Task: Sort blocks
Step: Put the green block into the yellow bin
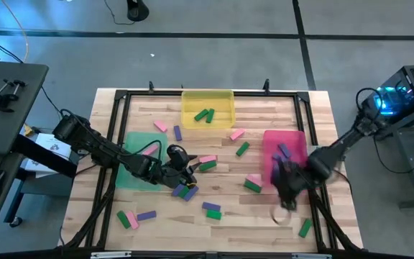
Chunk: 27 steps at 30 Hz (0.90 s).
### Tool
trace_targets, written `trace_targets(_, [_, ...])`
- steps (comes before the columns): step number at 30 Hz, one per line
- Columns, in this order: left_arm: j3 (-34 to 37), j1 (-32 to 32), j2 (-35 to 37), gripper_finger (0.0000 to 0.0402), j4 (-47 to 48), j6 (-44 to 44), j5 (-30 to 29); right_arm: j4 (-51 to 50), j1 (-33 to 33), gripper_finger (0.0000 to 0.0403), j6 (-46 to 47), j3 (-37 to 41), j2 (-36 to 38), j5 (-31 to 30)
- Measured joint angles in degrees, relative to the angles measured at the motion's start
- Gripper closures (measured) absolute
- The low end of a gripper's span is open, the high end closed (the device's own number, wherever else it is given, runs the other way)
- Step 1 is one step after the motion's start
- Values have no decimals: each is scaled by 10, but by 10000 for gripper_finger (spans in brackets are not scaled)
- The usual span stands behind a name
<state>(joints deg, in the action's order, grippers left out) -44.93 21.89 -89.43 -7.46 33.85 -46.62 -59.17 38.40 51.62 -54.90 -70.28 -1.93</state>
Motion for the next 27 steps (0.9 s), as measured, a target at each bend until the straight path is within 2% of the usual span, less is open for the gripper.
trace_targets(3, [0, 0, 0, 265, 0, 0, 0, 28, 82, 234, -17, -22, -23, 3])
trace_targets(7, [0, 0, 0, 265, 0, -10, 0, 98, 159, 234, -35, -23, -75, 72])
trace_targets(11, [0, 0, 0, 265, 0, -11, 0, 124, 192, 234, -41, -23, -139, 188])
trace_targets(15, [0, 0, 0, 265, 0, -18, 0, 142, 206, 234, -76, -23, -206, 250])
trace_targets(19, [0, 0, 0, 265, 0, -18, 0, 188, 212, 234, -137, -23, -265, 269])
trace_targets(24, [0, 0, 0, 265, 0, -15, 0, 164, 212, 234, -185, -41, -318, 282])
trace_targets(26, [0, 0, 0, 265, 0, -15, 0, 157, 214, 234, -206, -47, -333, 276])
trace_targets(27, [0, 0, 0, 265, 0, -15, 0, 154, 215, 234, -215, -50, -341, 249])
